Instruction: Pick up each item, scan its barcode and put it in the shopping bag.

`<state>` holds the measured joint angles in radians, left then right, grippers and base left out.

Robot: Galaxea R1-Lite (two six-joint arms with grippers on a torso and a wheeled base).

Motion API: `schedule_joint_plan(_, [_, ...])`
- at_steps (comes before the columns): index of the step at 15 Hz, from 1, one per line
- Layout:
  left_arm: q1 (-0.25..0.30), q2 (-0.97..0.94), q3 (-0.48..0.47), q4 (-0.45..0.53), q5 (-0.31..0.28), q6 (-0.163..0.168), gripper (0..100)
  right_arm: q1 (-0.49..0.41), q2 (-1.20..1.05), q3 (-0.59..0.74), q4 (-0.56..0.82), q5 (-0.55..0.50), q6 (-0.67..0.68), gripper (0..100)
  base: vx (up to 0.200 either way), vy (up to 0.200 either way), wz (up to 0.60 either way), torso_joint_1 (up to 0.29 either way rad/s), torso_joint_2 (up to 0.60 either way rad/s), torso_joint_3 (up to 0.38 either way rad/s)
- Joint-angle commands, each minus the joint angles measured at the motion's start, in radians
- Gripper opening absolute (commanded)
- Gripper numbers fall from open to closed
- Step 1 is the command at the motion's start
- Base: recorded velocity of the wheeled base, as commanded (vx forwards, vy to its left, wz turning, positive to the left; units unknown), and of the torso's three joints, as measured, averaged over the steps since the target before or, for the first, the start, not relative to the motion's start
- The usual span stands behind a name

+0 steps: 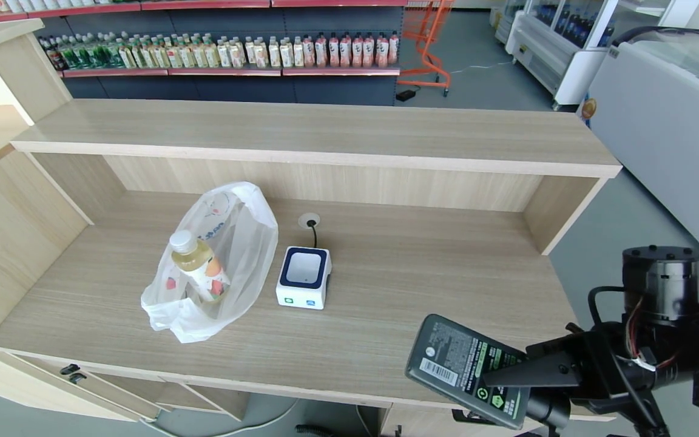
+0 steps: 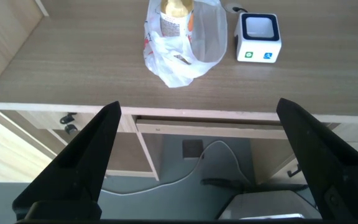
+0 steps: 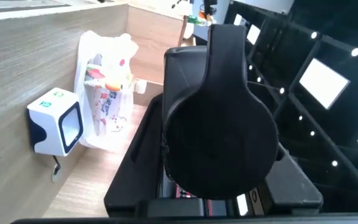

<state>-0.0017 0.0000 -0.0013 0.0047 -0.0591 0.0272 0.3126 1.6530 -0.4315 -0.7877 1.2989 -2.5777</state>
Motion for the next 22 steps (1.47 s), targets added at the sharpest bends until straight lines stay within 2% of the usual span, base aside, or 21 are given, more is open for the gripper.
schedule_joint_plan(1, [0.000, 0.002, 0.000, 0.000, -0.001, 0.000, 100, 0.000, 0.004, -0.001, 0.057, 0.000, -0.035, 0, 0.000, 0.000, 0.00, 0.000, 0.00, 0.000])
schedule_joint_plan(4, [0.000, 0.002, 0.000, 0.000, 0.001, 0.000, 100, 0.000, 0.002, -0.001, 0.114, 0.000, -0.082, 0, 0.000, 0.000, 0.00, 0.000, 0.00, 0.000])
schedule_joint_plan(8, [0.000, 0.002, 0.000, 0.000, 0.001, 0.000, 100, 0.005, 0.007, -0.024, 0.113, 0.000, -0.079, 0, 0.000, 0.000, 0.00, 0.000, 0.00, 0.000])
schedule_joint_plan(10, [0.000, 0.000, 0.000, 0.000, -0.001, 0.000, 100, 0.054, 0.024, -0.070, 0.113, 0.000, -0.076, 0, 0.000, 0.000, 0.00, 0.000, 0.00, 0.000])
schedule_joint_plan(13, [0.000, 0.000, 0.000, 0.000, -0.001, 0.000, 100, 0.068, 0.048, -0.124, 0.113, 0.000, -0.075, 0, 0.000, 0.000, 0.00, 0.000, 0.00, 0.000])
schedule_joint_plan(22, [0.000, 0.002, 0.000, 0.000, -0.001, 0.000, 100, 0.068, 0.045, -0.135, 0.107, 0.000, -0.075, 0, 0.000, 0.000, 0.00, 0.000, 0.00, 0.000])
